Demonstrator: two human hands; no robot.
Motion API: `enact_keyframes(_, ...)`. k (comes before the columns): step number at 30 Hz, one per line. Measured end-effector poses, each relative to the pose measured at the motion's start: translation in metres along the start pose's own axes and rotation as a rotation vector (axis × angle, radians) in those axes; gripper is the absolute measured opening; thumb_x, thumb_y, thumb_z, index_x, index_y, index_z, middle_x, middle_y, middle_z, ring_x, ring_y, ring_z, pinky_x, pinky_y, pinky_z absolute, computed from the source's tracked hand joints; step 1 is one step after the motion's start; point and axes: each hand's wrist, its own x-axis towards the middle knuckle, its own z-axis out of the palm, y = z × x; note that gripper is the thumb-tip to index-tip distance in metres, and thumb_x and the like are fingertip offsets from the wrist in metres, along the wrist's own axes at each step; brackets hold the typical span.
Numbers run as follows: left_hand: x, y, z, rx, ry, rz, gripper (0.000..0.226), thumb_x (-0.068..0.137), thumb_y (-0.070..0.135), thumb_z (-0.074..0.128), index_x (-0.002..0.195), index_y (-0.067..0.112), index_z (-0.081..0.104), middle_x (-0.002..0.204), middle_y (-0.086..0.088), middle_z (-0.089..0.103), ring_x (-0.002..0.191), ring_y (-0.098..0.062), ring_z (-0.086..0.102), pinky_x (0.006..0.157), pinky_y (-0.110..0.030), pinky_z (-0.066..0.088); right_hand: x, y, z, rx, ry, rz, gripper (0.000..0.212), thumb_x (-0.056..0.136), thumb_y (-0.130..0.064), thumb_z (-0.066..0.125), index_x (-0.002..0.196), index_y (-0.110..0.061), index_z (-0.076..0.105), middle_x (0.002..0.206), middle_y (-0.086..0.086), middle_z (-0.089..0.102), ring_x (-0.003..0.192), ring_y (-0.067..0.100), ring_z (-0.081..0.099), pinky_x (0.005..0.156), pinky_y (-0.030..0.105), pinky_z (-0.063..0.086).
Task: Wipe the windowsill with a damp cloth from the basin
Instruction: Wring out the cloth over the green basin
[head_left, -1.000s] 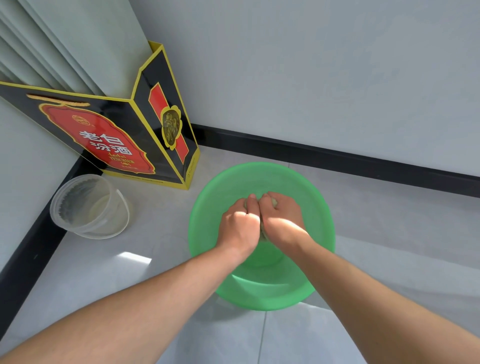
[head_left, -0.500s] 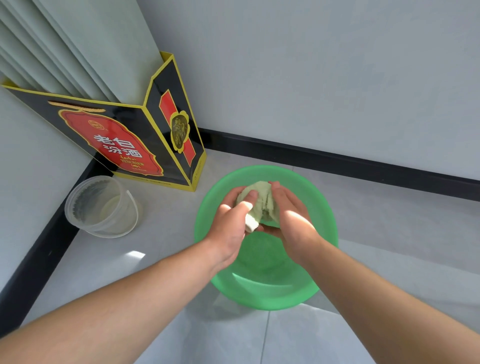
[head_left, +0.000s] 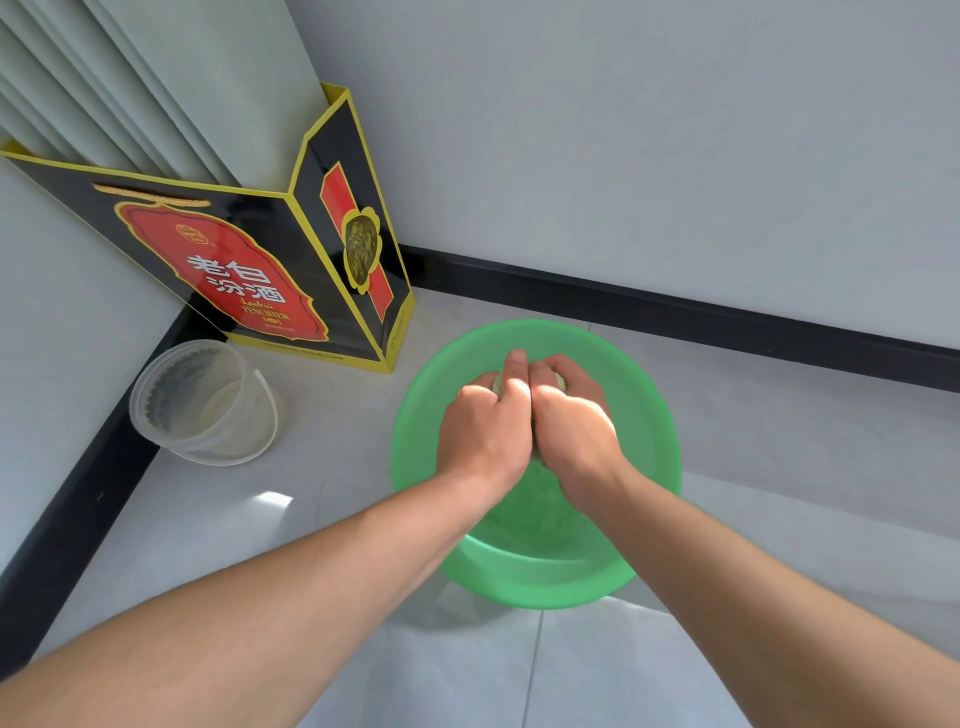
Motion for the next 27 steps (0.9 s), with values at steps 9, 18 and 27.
enact_keyframes(9, -0.002, -0.022, 0.018, -0.117, 0.015, -0.120, 0.035, 0.095, 0.034, 0.045, 0.081, 0.012, 0.068, 0.087, -0.006, 0.072, 0.087, -0.029, 0.065, 0.079, -0.039, 0.050, -0.001, 0.017, 0.008, 0.128, 0.048, 0.119, 0.021, 0.086, -0.006, 0.058, 0.093, -0.001, 0.039, 0.076, 0.006, 0.045, 0.074, 0.017, 0.039, 0.065, 0.036, 0.031)
enact_keyframes(18, 0.000, -0.023, 0.019, -0.066, 0.024, -0.107, 0.036, 0.093, 0.038, 0.042, 0.076, 0.014, 0.062, 0.090, -0.012, 0.070, 0.089, -0.036, 0.063, 0.077, -0.041, 0.052, 0.007, 0.022, 0.005, -0.025, 0.050, 0.079, 0.028, 0.089, -0.018, 0.056, 0.065, -0.015, 0.043, 0.056, 0.001, 0.038, 0.059, 0.022, 0.032, 0.054, 0.031, 0.028)
enact_keyframes(27, 0.011, -0.015, 0.013, -0.056, -0.017, -0.100, 0.058, 0.078, 0.067, 0.037, 0.085, 0.019, 0.070, 0.093, -0.006, 0.072, 0.088, -0.029, 0.067, 0.082, -0.042, 0.055, 0.001, 0.016, 0.005, -0.097, 0.068, 0.046, 0.032, 0.095, -0.041, 0.054, 0.080, -0.014, 0.059, 0.072, 0.004, 0.064, 0.063, 0.021, 0.054, 0.061, 0.030, 0.043)
